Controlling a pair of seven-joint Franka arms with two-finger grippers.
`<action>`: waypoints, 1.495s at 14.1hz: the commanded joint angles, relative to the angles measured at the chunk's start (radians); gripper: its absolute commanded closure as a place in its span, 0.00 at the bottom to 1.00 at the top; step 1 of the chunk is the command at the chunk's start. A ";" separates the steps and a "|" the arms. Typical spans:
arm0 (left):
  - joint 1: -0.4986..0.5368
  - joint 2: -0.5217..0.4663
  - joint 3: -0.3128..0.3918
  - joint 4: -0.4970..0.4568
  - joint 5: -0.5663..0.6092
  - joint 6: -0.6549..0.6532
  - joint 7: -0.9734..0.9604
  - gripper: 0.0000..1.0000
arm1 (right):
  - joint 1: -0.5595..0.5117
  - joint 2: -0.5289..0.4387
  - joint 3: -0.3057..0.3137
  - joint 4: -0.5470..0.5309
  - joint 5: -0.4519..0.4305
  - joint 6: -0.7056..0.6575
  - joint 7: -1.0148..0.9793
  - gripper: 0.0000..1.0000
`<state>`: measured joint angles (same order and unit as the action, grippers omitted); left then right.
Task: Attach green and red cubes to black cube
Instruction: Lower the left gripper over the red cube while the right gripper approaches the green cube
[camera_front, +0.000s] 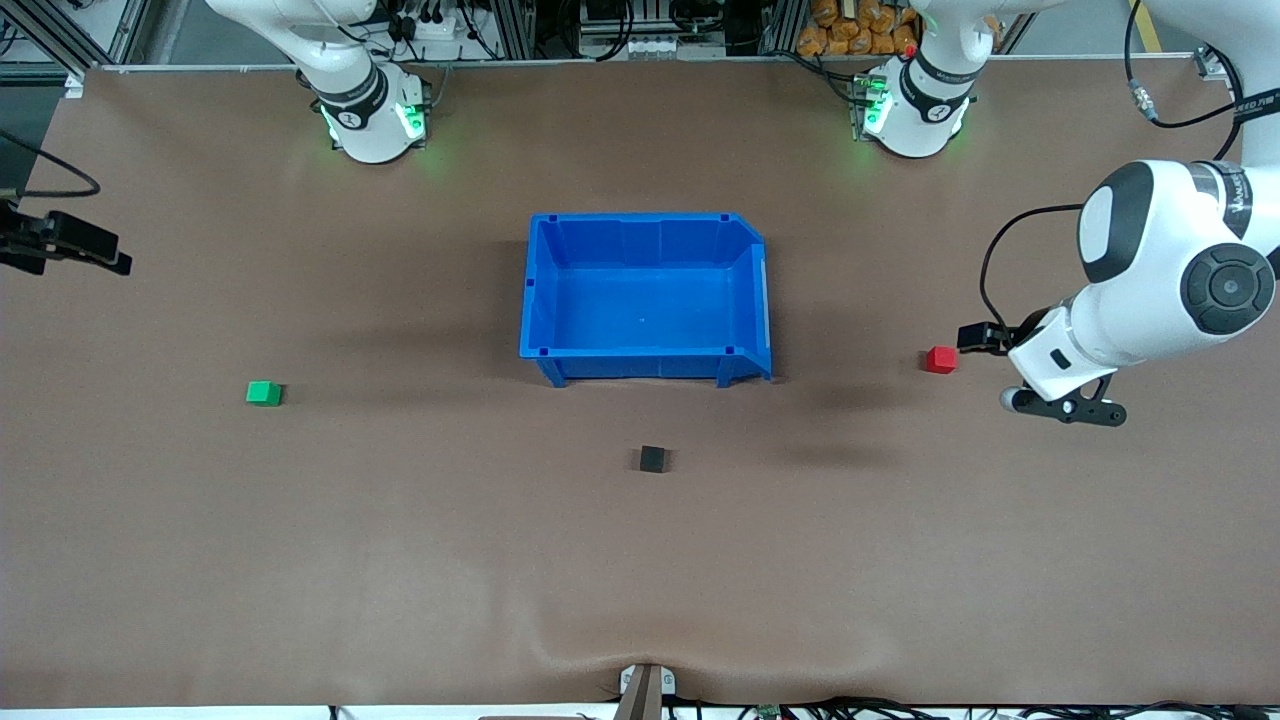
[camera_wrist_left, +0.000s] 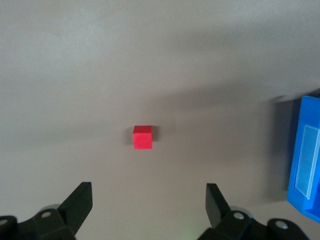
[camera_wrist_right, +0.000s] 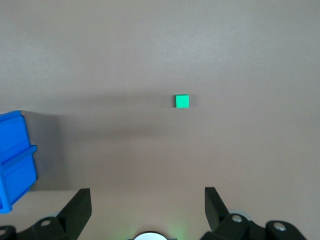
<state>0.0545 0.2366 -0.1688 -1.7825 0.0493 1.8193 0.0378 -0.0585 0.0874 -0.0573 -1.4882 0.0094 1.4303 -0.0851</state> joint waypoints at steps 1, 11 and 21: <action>0.022 -0.019 -0.003 -0.009 0.017 -0.044 -0.009 0.00 | -0.009 0.049 0.010 0.017 -0.032 0.002 -0.009 0.00; 0.047 -0.092 -0.029 -0.282 0.017 0.239 -0.007 0.00 | -0.041 0.198 0.010 0.011 -0.032 0.125 -0.007 0.00; 0.062 0.016 -0.032 -0.466 0.047 0.643 0.031 0.00 | -0.072 0.317 0.008 0.006 -0.014 0.125 0.034 0.00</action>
<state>0.0959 0.2224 -0.1948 -2.2495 0.0624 2.4309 0.0582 -0.1141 0.3779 -0.0602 -1.4901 -0.0049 1.5604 -0.0670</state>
